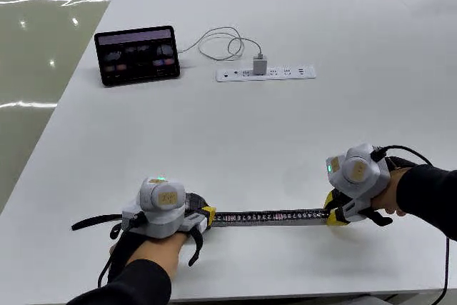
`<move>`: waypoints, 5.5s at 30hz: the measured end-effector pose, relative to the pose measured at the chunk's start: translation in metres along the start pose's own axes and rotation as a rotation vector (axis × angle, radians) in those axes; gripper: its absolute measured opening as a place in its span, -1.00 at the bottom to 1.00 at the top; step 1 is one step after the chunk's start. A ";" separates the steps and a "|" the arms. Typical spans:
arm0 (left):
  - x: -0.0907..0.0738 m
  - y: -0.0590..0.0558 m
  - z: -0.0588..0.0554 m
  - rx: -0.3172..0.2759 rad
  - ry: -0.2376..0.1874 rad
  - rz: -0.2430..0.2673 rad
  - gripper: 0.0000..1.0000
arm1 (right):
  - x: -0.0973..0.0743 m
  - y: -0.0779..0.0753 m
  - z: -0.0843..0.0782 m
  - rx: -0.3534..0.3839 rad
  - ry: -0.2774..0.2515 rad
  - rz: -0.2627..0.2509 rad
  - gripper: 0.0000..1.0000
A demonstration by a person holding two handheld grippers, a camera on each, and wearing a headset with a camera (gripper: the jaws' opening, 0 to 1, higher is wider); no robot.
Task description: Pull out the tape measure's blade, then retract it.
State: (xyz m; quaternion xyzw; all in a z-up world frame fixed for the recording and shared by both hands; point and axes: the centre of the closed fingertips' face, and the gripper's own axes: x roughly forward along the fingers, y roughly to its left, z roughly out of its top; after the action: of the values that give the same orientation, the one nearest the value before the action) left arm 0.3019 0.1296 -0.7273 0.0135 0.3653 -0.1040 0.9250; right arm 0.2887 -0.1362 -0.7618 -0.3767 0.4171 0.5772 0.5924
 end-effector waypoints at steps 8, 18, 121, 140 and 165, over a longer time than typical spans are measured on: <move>0.000 0.001 0.000 0.000 0.002 0.000 0.17 | 0.001 0.000 0.002 0.014 -0.019 -0.001 -0.79; 0.000 0.001 0.000 -0.002 0.001 -0.002 0.17 | 0.001 0.001 0.004 -0.004 -0.023 -0.008 -0.79; 0.000 0.000 0.000 -0.035 0.011 -0.004 0.17 | 0.022 0.005 0.055 0.022 -0.147 -0.038 -0.79; 0.000 0.000 0.000 -0.039 0.009 -0.005 0.17 | 0.026 0.006 0.064 0.018 -0.159 -0.036 -0.79; -0.001 0.000 0.000 -0.043 0.009 -0.008 0.17 | 0.029 0.007 0.074 0.015 -0.167 -0.033 -0.79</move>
State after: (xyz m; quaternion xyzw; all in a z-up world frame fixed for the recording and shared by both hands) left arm 0.3012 0.1301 -0.7267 -0.0075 0.3716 -0.0995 0.9230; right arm 0.2858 -0.0561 -0.7607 -0.3297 0.3644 0.5936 0.6373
